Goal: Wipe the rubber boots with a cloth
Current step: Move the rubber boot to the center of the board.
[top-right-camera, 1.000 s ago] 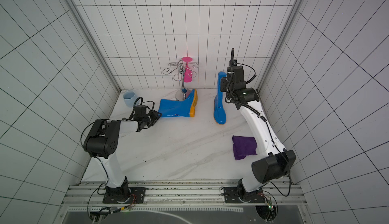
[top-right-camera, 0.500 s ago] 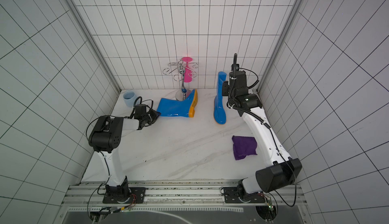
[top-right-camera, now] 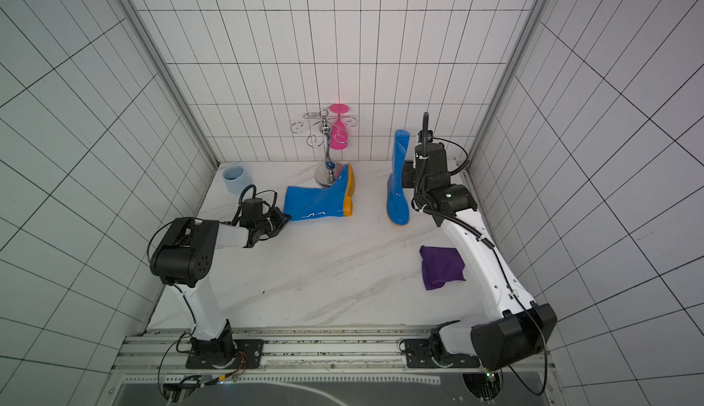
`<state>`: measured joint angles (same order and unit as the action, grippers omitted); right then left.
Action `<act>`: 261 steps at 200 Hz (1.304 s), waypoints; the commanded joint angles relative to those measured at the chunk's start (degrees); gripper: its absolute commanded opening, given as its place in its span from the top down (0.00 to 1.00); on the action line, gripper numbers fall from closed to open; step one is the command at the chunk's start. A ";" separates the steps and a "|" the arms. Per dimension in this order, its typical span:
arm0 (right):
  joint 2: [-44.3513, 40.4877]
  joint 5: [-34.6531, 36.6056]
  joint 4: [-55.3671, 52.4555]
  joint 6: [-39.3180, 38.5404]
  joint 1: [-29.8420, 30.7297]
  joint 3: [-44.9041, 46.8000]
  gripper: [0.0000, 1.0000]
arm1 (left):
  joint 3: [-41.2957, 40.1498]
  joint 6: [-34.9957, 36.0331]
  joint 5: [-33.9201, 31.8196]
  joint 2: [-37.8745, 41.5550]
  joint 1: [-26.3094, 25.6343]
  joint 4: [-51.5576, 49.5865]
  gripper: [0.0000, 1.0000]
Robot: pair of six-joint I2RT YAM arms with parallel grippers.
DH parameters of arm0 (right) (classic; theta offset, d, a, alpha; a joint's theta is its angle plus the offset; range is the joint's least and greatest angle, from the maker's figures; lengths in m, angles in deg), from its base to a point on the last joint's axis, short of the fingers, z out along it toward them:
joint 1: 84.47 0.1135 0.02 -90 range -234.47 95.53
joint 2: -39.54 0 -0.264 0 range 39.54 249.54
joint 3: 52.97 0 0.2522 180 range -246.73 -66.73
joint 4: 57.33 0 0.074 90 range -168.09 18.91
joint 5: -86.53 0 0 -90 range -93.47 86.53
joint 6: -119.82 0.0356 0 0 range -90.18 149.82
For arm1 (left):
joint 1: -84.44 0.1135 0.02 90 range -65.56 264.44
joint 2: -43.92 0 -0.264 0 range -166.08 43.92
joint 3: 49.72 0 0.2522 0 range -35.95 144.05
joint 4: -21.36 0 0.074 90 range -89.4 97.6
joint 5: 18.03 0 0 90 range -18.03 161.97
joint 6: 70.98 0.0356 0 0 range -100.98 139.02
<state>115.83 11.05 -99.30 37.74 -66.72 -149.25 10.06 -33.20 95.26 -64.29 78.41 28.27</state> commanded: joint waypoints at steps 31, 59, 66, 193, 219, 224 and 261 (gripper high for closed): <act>-2.81 -1.08 2.66 5.48 5.00 12.41 0.54 | -9.19 3.92 1.69 9.26 -3.88 -5.11 1.00; -1.95 -1.48 4.43 7.82 7.36 14.94 0.53 | -12.38 7.00 1.43 14.09 -5.60 -8.82 1.00; -1.49 -1.61 4.99 8.19 8.09 15.27 0.53 | -13.38 7.29 1.56 15.27 -5.98 -9.10 1.00; 15.67 -9.19 19.05 9.48 12.04 16.17 0.51 | -28.84 13.74 0.32 35.52 -10.61 -23.30 1.00; 20.88 -10.85 19.42 9.78 12.10 13.09 0.51 | -30.07 14.81 -0.48 38.27 -10.68 -25.98 1.00; 21.77 -11.18 19.42 9.90 12.21 12.77 0.51 | -30.22 14.70 -0.40 38.71 -10.72 -25.95 1.00; 24.93 -11.62 19.60 10.15 13.24 13.61 0.53 | -29.86 14.61 -1.06 38.07 -11.97 -26.13 1.00</act>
<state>139.39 0.34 -78.88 47.38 -54.45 -132.47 -18.74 -19.80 93.97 -25.25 67.55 7.35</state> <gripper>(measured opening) 0.476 0.061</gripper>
